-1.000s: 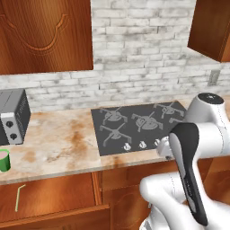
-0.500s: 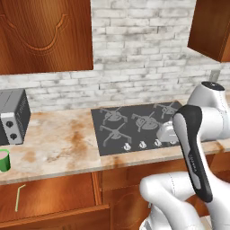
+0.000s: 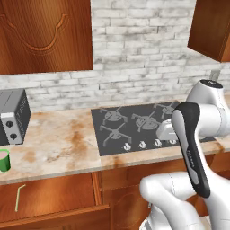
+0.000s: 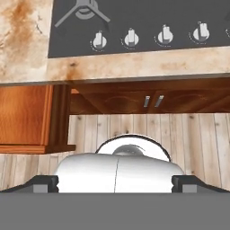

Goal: Pick up the straw from the left drawer and put it inside the smoothie cup.

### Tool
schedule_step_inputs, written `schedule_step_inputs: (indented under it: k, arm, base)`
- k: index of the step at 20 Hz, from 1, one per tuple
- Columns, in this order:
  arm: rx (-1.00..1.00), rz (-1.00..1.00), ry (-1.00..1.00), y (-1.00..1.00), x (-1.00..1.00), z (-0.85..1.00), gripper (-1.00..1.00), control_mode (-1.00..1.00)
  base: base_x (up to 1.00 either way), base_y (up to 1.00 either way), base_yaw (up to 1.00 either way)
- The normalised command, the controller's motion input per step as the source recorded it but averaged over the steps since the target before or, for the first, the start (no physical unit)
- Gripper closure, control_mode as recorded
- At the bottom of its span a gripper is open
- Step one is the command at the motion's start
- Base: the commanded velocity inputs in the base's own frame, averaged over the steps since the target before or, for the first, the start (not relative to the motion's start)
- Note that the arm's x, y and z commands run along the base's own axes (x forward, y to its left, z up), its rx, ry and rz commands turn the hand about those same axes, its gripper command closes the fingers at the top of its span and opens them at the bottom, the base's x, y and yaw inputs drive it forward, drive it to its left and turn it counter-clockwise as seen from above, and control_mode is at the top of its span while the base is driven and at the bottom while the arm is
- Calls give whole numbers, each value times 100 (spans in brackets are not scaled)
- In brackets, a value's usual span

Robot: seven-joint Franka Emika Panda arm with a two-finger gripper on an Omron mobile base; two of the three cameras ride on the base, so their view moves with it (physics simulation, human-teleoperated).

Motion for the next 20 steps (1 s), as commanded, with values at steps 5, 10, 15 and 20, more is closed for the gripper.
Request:
schedule_step_inputs:
  k: [5, 10, 15, 20]
  arm:
    - [0, 0, 0, 0, 0, 0, -100, 100]
    - [0, 0, 0, 0, 0, 0, -100, 100]
    - [0, 0, 0, 0, 0, 0, -100, 100]
    - [0, 0, 0, 0, 0, 0, -100, 100]
  base:
    - [-45, 0, 0]
    - [-68, 2, 0]
    - [-59, 25, 0]
    - [-60, 53, 0]
